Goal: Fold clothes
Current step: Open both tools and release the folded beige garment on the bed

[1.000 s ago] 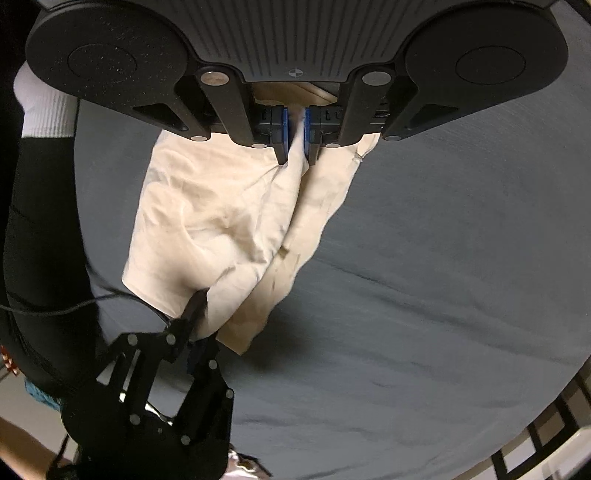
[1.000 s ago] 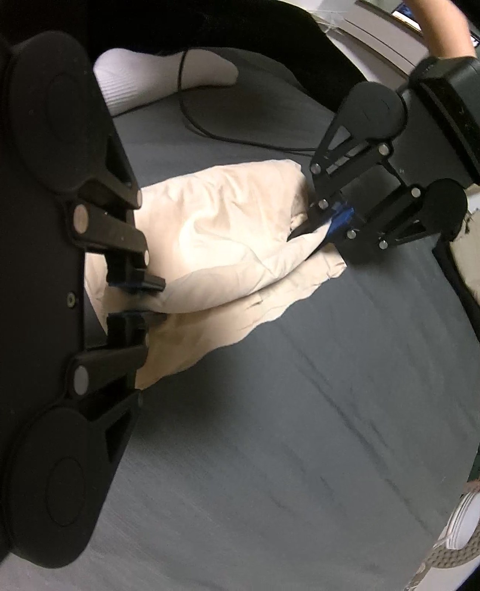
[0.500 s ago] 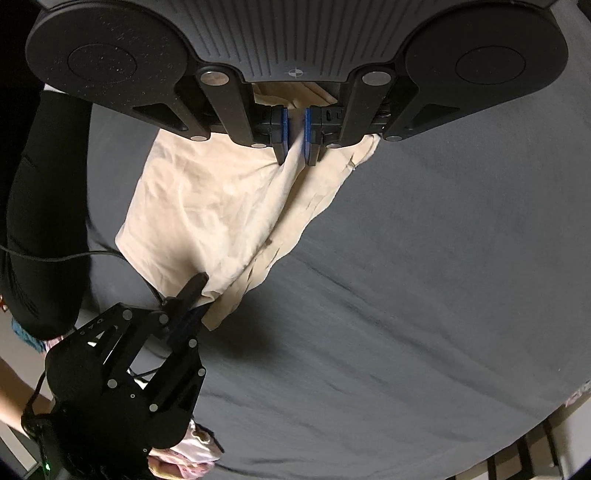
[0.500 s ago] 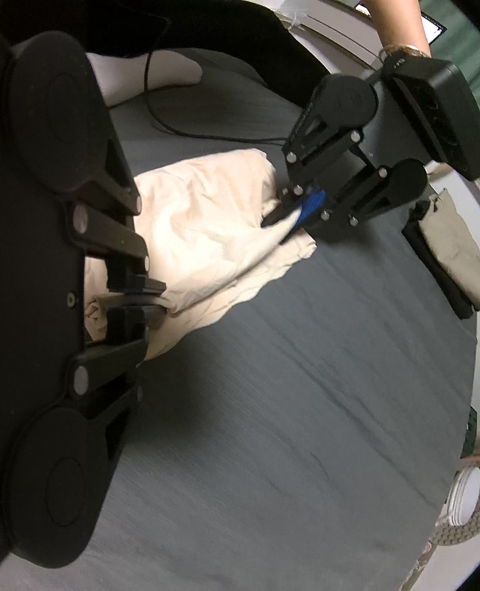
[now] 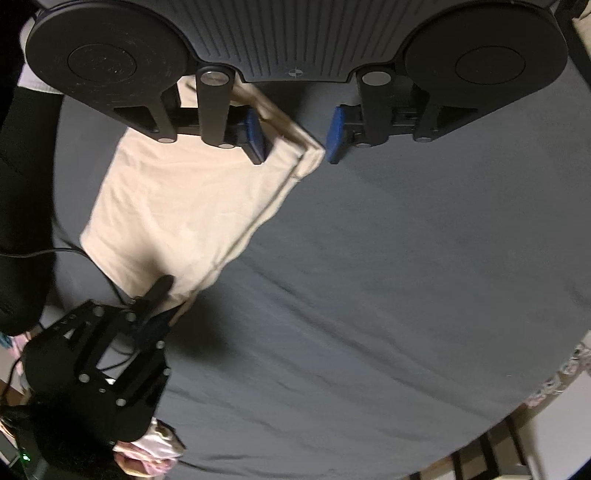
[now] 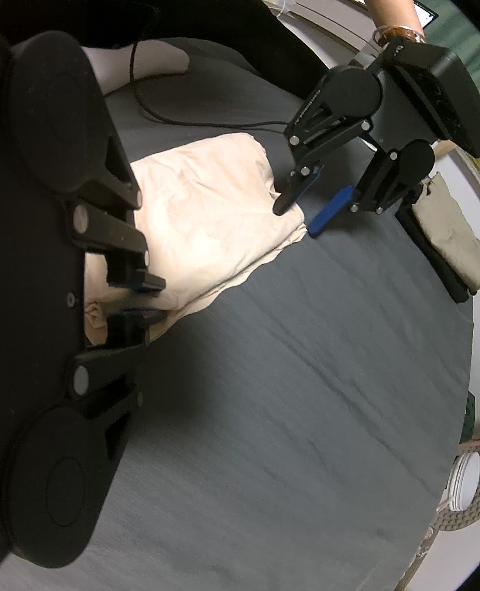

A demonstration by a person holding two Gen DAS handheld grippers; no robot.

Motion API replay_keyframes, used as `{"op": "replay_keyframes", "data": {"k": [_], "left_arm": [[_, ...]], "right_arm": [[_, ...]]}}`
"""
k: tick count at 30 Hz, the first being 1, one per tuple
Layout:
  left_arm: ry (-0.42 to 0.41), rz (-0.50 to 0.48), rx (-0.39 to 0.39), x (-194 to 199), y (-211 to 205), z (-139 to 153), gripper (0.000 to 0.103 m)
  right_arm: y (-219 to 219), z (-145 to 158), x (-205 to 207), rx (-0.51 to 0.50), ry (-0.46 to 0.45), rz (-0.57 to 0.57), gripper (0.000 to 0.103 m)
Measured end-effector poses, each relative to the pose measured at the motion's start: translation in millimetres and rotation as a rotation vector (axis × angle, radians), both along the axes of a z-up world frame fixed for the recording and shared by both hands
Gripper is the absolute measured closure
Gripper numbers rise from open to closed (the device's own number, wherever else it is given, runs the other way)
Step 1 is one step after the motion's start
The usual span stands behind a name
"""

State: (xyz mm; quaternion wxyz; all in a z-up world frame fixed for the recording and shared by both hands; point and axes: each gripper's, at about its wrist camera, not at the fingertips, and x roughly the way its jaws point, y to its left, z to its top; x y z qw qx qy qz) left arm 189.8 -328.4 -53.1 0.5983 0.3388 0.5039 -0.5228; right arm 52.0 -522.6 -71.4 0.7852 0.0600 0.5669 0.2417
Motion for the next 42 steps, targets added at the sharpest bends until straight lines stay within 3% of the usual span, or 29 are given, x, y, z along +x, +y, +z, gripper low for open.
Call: {"op": "replay_keyframes", "data": {"k": [1, 3, 7, 10, 14, 17, 19, 22, 26, 33, 35, 38, 40, 42], "left_arm": [[-0.012, 0.01, -0.007, -0.2, 2.4, 1.9, 0.064], [-0.047, 0.034, -0.023, -1.2, 7.5, 6.8, 0.064], [-0.166, 0.119, -0.112, -10.6, 22.8, 26.9, 0.064], [-0.095, 0.178, -0.239, -25.8, 42.2, 42.2, 0.064], [-0.036, 0.174, -0.352, -70.6, 62.2, 46.7, 0.064], [-0.184, 0.111, -0.315, -113.1, 61.1, 34.1, 0.064], [-0.256, 0.093, -0.275, -130.9, 56.4, 23.4, 0.064], [-0.271, 0.139, -0.297, -139.4, 57.4, 14.6, 0.064], [-0.298, 0.191, -0.283, -142.0, 54.9, -3.6, 0.064], [-0.207, 0.299, -0.346, -127.4, 70.9, -22.5, 0.06], [-0.202, 0.317, -0.352, -127.9, 71.8, -25.7, 0.052], [-0.194, 0.365, -0.402, -130.6, 82.5, -19.3, 0.052], [-0.179, 0.424, -0.477, -132.9, 94.0, -10.7, 0.051], [-0.175, 0.502, -0.498, -131.9, 104.5, -5.7, 0.046]], "right_arm": [[-1.3, 1.7, -1.5, -0.011, -0.012, -0.018, 0.08], [-5.2, 6.5, -6.3, -0.032, -0.041, -0.064, 0.063], [-17.1, 24.2, -30.1, -0.016, -0.107, -0.21, 0.063], [-9.2, 36.8, -58.9, 0.028, -0.171, -0.323, 0.063], [16.8, 44.7, -94.4, 0.071, -0.268, -0.473, 0.064], [32.4, 37.8, -107.2, 0.058, -0.322, -0.544, 0.077], [40.8, 31.5, -108.3, -0.01, -0.29, -0.542, 0.081], [58.2, 20.9, -108.9, -0.15, -0.303, -0.503, 0.081], [59.7, 0.8, -99.9, -0.187, -0.246, -0.489, 0.081], [54.8, -10.8, -88.2, -0.223, -0.213, -0.515, 0.08], [51.8, -11.5, -89.2, -0.214, -0.207, -0.535, 0.077], [39.5, -7.7, -95.0, -0.118, -0.215, -0.568, 0.076], [29.2, -3.0, -100.5, -0.053, -0.221, -0.611, 0.063], [16.7, -0.1, -108.4, -0.007, -0.22, -0.672, 0.049]]}}
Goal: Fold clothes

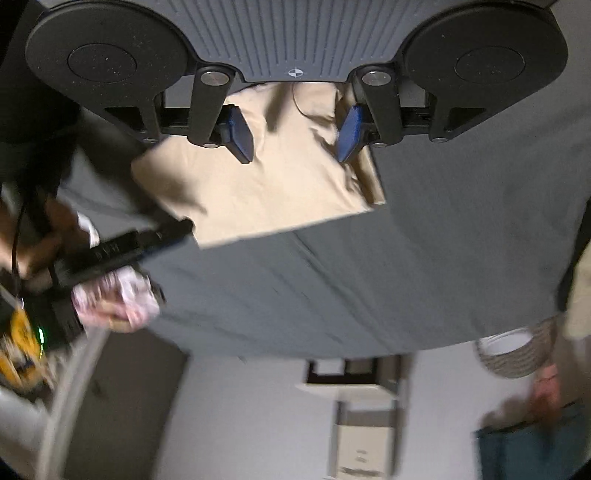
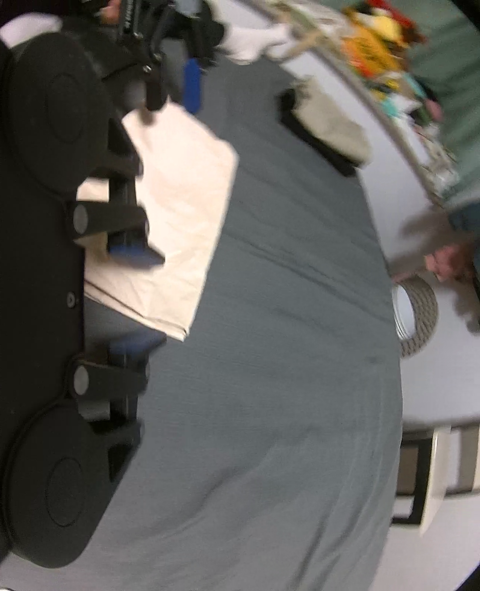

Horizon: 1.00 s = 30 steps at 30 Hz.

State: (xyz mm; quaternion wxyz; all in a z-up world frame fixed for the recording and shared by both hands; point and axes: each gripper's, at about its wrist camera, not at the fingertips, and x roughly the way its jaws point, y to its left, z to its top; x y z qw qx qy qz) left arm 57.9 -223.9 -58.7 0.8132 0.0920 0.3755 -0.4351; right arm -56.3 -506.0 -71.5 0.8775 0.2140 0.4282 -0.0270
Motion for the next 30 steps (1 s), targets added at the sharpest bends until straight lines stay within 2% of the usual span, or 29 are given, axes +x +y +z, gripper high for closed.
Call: {"op": "replay_keyframes", "data": {"k": [5, 9, 15, 17, 21, 25, 27, 30], "left_arm": [[0.088, 0.176, 0.023, 17.2, 14.4, -11.4, 0.046], [0.272, 0.215, -0.051, 30.2, 21.1, -24.7, 0.046], [0.564, 0.256, -0.15, 49.3, 24.7, -47.6, 0.046], [0.62, 0.278, -0.159, 54.3, 23.3, -54.7, 0.046], [0.603, 0.297, -0.128, 55.9, 18.7, -54.6, 0.046], [0.479, 0.337, -0.042, 54.2, 20.2, -35.8, 0.046], [0.509, 0.325, -0.019, 56.6, 18.3, -38.8, 0.046], [0.563, 0.315, -0.036, 62.0, 15.4, -47.6, 0.045]], "right_arm": [[-17.3, -8.0, -6.0, 0.152, 0.015, -0.043, 0.049], [-19.2, -20.8, -3.8, 0.264, 0.064, -0.035, 0.049], [-29.5, -28.2, -10.7, 0.352, 0.073, -0.054, 0.048], [-30.6, -29.6, -11.6, 0.362, 0.076, -0.051, 0.047], [-30.7, -30.1, -12.2, 0.369, 0.077, -0.043, 0.045], [-32.0, -31.0, -12.5, 0.386, 0.076, -0.049, 0.043], [-30.7, -30.7, -11.6, 0.384, 0.077, -0.044, 0.041], [-29.6, -30.6, -11.2, 0.381, 0.076, -0.039, 0.039]]}}
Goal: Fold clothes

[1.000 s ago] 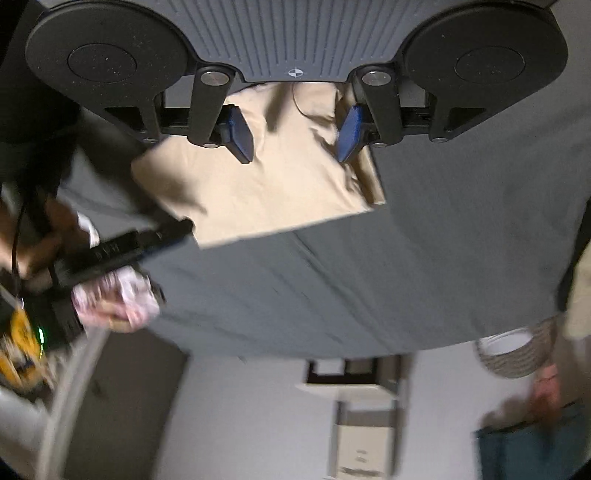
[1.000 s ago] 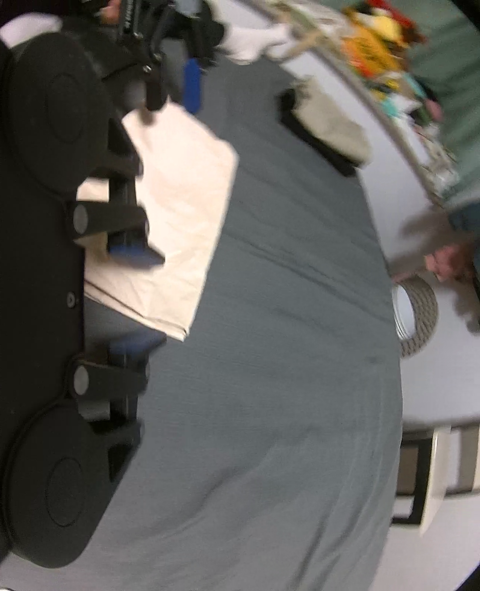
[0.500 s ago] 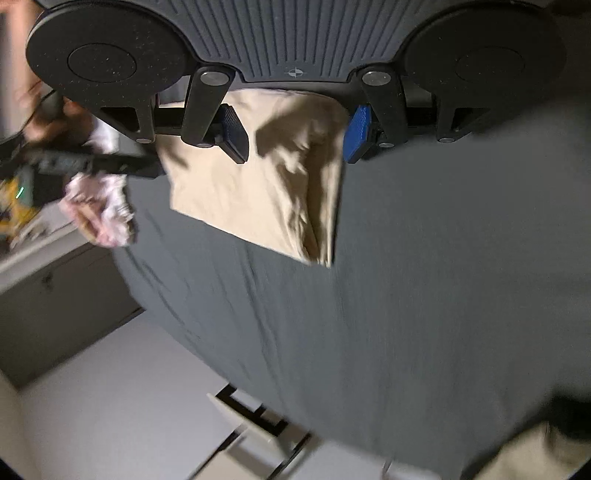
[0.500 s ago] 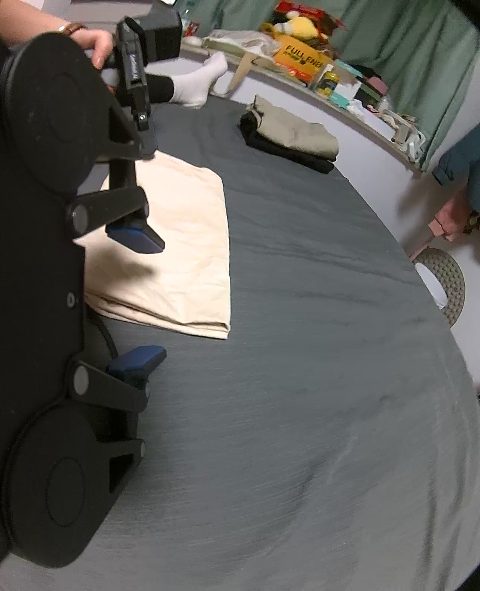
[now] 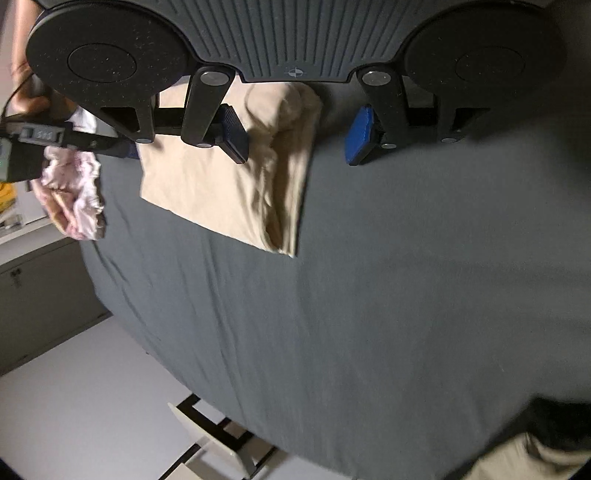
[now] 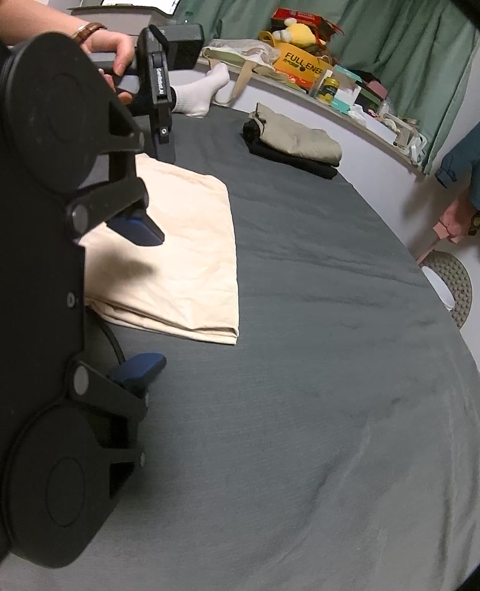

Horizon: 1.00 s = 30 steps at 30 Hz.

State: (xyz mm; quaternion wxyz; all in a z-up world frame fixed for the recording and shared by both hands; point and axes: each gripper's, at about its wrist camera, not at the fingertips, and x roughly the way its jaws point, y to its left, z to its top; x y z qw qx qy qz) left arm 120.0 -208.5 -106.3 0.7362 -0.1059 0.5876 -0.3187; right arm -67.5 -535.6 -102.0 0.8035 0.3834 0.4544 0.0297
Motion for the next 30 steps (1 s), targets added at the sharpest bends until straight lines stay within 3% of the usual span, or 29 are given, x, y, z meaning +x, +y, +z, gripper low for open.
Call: {"op": "replay_keyframes", "data": {"k": [4, 12, 14, 17, 21, 30], "left_arm": [[0.041, 0.027, -0.061, 8.6, -2.5, -6.6, 0.036], [0.078, 0.003, -0.139, 15.0, -7.7, -13.9, 0.035], [0.087, -0.002, -0.165, 17.3, -8.2, -16.4, 0.035], [0.083, -0.015, -0.178, 21.4, -6.5, -16.8, 0.035], [0.061, -0.058, -0.187, 21.2, -5.7, -15.1, 0.035], [0.057, -0.029, -0.271, 20.4, 0.9, -23.3, 0.036]], "right_arm": [[-2.8, -1.6, -1.0, 0.021, -0.001, -0.01, 0.039], [-3.7, -4.5, -0.2, 0.058, -0.006, -0.005, 0.037], [-2.9, -9.5, 2.7, 0.113, -0.005, 0.016, 0.044], [3.0, -9.1, 6.7, 0.091, -0.001, 0.034, 0.047], [-2.6, -12.7, 4.6, 0.13, -0.002, -0.001, 0.05], [-16.3, -31.4, 6.8, 0.261, 0.0, -0.066, 0.062]]}}
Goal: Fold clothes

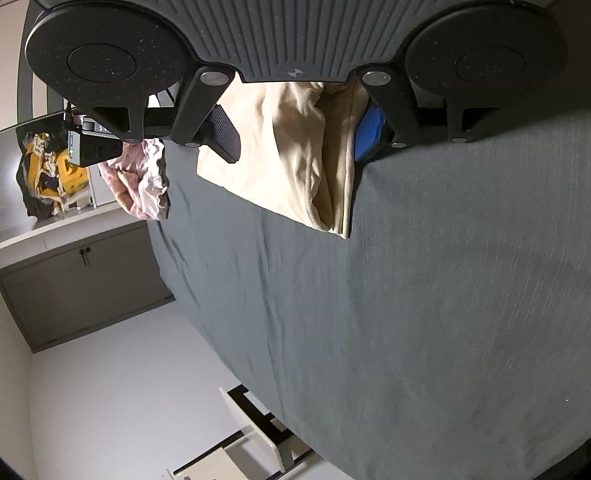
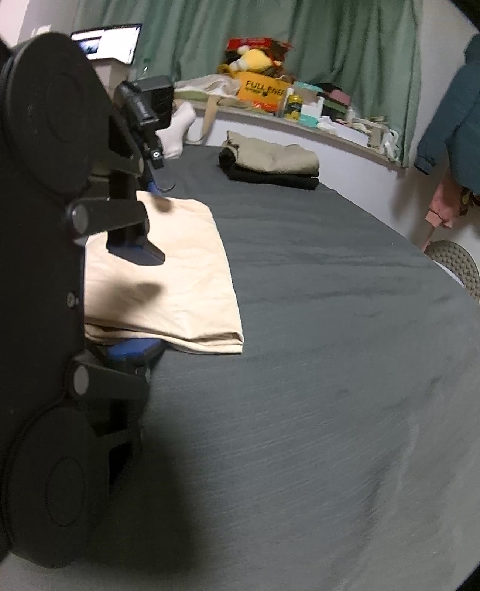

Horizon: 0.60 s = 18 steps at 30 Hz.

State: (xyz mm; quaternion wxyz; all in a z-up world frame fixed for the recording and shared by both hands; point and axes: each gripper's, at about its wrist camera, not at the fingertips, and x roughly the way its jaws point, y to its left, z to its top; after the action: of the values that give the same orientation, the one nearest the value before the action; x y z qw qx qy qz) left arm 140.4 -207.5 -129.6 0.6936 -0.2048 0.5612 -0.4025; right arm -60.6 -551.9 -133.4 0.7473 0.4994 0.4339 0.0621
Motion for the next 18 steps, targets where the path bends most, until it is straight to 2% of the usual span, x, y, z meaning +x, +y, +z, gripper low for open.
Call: {"op": "replay_keyframes", "data": {"k": [3, 4, 6, 9, 11, 13, 15, 18], "left_arm": [[0.013, -0.029, -0.014, -0.2, -5.3, -0.8, 0.036], [0.033, -0.042, -0.026, 0.3, -7.4, -2.0, 0.048], [0.003, -0.077, 0.009, -3.8, -18.8, -2.4, 0.052], [-0.009, -0.069, 0.01, -4.0, -25.8, -2.4, 0.056], [-0.007, -0.056, 0.02, -1.1, -23.4, -3.3, 0.071], [-0.003, -0.044, 0.033, 1.9, -18.5, -5.1, 0.081], [0.007, -0.032, 0.027, 2.0, -11.2, -7.9, 0.083], [-0.045, -0.028, 0.046, -5.7, -10.4, -4.8, 0.091]], "right_arm": [[-1.1, -4.1, 1.6, 0.012, 0.005, -0.004, 0.072], [-1.1, -5.6, 1.6, 0.015, 0.011, -0.008, 0.075], [-2.0, -8.4, 0.9, 0.018, 0.027, -0.02, 0.087], [-2.9, -11.1, 0.1, 0.024, 0.038, -0.03, 0.091], [-3.0, -11.8, -0.3, 0.023, 0.04, -0.032, 0.093], [-1.7, -10.4, -0.6, 0.018, 0.041, -0.032, 0.094], [1.4, -7.1, -0.1, -0.002, 0.037, -0.025, 0.095], [6.6, 0.3, 1.2, -0.058, 0.022, -0.008, 0.097]]}}
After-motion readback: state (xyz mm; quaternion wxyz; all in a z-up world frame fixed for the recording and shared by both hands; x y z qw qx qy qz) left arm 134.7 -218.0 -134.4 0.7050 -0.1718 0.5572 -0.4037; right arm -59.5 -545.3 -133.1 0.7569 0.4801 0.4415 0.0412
